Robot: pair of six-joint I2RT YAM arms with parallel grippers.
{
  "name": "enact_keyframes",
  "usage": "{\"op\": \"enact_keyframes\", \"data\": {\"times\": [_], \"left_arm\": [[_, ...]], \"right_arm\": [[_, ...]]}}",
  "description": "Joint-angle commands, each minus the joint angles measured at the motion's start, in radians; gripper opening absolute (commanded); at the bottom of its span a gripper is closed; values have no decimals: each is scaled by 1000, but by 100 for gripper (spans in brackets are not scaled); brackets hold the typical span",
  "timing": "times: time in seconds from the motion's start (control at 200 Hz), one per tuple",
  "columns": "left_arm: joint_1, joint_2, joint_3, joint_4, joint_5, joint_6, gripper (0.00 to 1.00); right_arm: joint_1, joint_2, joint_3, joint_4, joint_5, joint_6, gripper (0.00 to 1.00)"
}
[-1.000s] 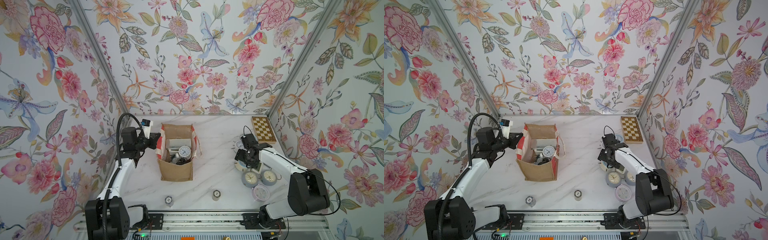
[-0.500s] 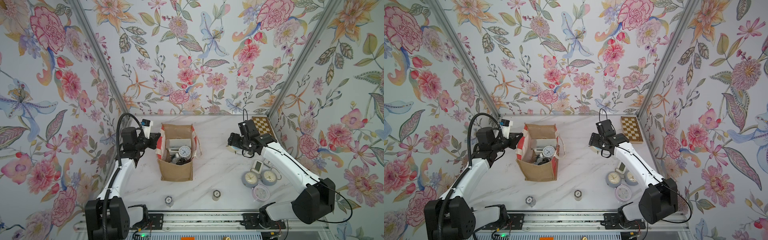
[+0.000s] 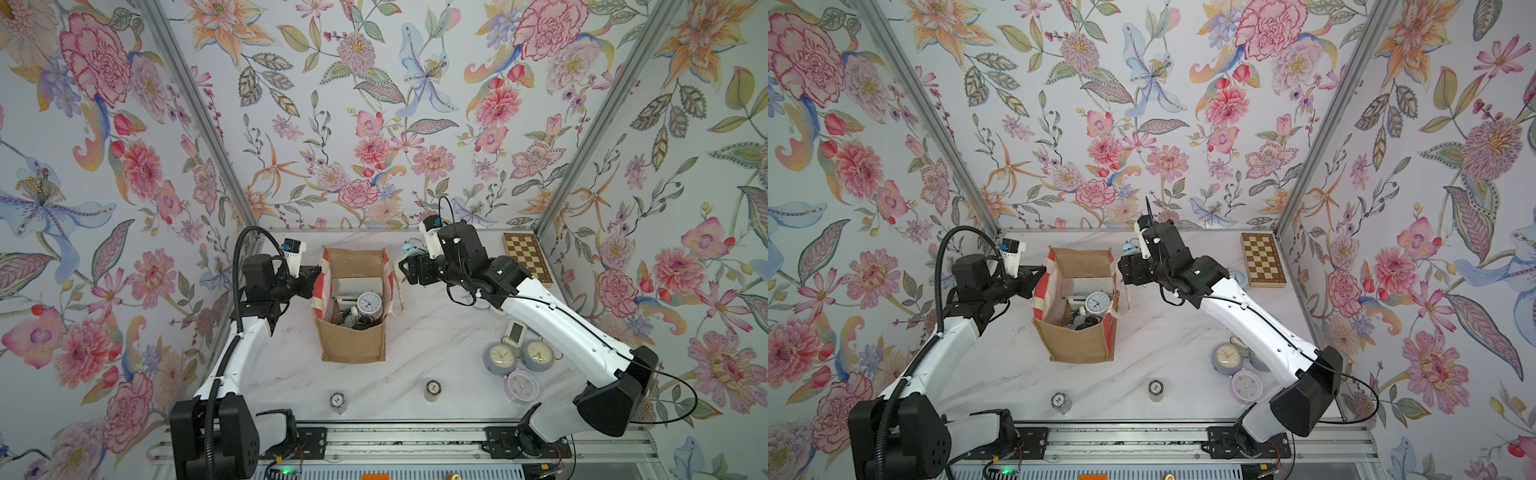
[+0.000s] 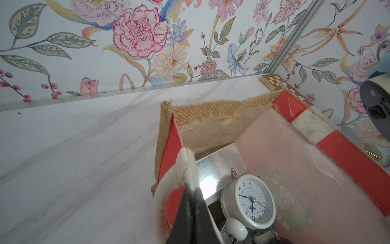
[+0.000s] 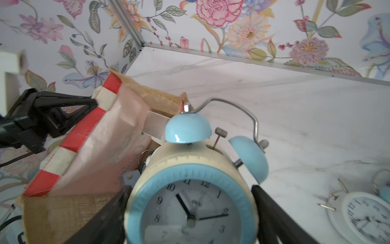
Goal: Put the alarm clock into the canvas bag
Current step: Place the alarm at the canvas bag.
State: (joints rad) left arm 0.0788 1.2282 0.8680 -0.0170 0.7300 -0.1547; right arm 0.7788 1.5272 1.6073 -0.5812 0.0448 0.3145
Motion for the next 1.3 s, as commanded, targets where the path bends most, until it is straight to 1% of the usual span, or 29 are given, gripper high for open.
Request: {"op": "enact_keyframes", "data": {"times": [0.0, 0.23, 0.36, 0.555, 0.635, 0.77, 0.881, 0.996, 1.131, 1.296], "left_arm": [[9, -22, -12, 42, 24, -4, 0], [8, -29, -15, 45, 22, -1, 0], [9, -33, -16, 50, 17, -1, 0], [9, -39, -18, 48, 9, 2, 0], [9, -42, -18, 47, 7, 3, 0], [9, -43, -18, 46, 6, 4, 0], [9, -42, -18, 46, 6, 5, 0], [8, -42, -18, 44, 4, 6, 0], [8, -42, -18, 44, 6, 3, 0], [8, -44, -18, 43, 3, 4, 0]], "right_arm": [[61, 50, 94, 65, -30, -78, 63], [161, 211, 233, 9, -112, -107, 63], [197, 310, 315, -89, -161, -120, 63], [238, 437, 420, -260, -201, -148, 63], [242, 472, 437, -318, -233, -159, 63], [240, 509, 418, -383, -271, -167, 63], [239, 542, 417, -448, -264, -172, 63], [240, 573, 409, -496, -228, -180, 64], [240, 616, 410, -521, -181, -184, 65], [238, 673, 427, -528, -165, -186, 69]]}}
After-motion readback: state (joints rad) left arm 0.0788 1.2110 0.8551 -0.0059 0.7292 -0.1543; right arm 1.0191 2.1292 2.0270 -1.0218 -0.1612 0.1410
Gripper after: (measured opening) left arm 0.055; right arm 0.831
